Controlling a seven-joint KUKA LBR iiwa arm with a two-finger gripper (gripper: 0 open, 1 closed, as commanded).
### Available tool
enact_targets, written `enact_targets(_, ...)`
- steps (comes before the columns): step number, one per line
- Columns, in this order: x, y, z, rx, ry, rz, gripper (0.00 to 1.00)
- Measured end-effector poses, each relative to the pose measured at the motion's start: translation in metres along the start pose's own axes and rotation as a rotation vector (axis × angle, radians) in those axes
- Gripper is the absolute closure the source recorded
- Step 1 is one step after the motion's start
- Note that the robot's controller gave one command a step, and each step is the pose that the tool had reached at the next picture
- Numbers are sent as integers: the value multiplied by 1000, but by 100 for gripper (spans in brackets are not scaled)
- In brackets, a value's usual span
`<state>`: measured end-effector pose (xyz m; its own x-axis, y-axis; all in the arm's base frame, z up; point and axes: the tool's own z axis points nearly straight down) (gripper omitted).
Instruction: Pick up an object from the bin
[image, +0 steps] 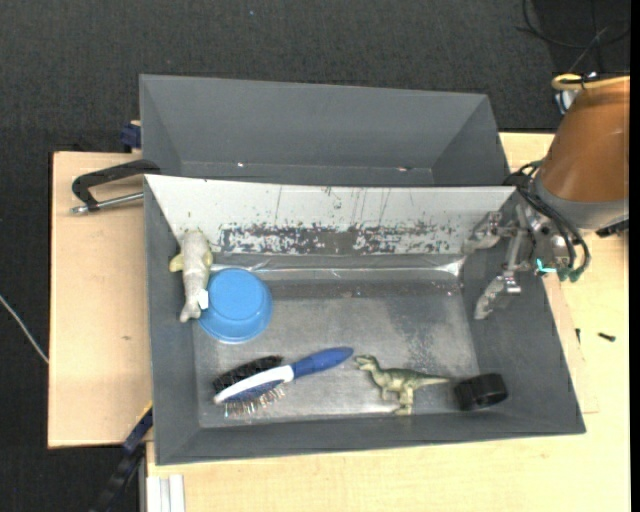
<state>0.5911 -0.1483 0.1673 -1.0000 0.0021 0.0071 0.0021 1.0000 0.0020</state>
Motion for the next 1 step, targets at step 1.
enact_targets(1,-12,56,85,2,-15,-58,0)
